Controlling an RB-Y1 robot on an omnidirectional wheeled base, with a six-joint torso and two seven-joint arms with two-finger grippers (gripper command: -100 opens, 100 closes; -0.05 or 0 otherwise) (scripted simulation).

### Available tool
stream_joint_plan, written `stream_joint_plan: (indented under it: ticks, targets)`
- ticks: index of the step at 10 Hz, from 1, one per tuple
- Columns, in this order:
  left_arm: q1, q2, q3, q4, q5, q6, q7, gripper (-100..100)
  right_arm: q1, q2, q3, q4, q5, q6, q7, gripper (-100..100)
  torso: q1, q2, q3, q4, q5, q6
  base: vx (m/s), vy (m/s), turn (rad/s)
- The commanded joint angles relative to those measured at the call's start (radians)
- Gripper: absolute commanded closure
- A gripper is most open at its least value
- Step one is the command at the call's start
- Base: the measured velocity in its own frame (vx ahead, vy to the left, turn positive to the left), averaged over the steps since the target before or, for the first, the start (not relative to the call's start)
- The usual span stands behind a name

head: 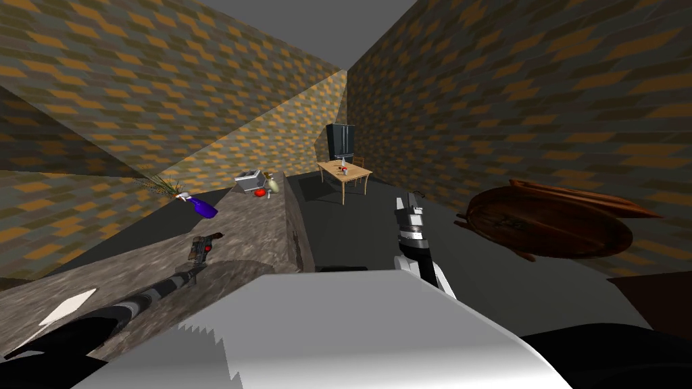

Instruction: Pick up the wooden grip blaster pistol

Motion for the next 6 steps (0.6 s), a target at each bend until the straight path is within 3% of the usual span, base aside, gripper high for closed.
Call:
stream_joint_plan:
  ticks: [1, 4, 5, 6]
  targets:
    - [0.000, 0.034, -0.009, 0.019, -0.004, 0.015, 0.010, -100, 0.000, 0.000, 0.000, 0.000, 0.000, 0.000, 0.000, 0, 0.000, 0.000, 0.000, 0.000, 0.000, 0.000, 0.061, 0.056, -0.119]
    - [0.002, 0.088, -0.023, 0.061, -0.010, 0.024, 0.027, -100, 0.000, 0.000, 0.000, 0.000, 0.000, 0.000, 0.000, 0, 0.001, 0.001, 0.000, 0.000, 0.000, 0.000, 0.049, 0.066, -0.142]
    - [0.008, 0.079, -0.016, 0.047, -0.008, 0.023, 0.023, -100, 0.000, 0.000, 0.000, 0.000, 0.000, 0.000, 0.000, 0, 0.001, 0.001, 0.001, 0.000, 0.000, 0.000, -0.006, -0.001, -0.022]
    - [0.008, 0.081, -0.016, 0.049, -0.008, 0.023, 0.025, 0, 0.000, 0.000, 0.000, 0.000, 0.000, 0.000, 0.000, 0, -0.003, 0.004, 0.002, 0.001, 0.000, -0.001, 0.000, 0.000, 0.000]
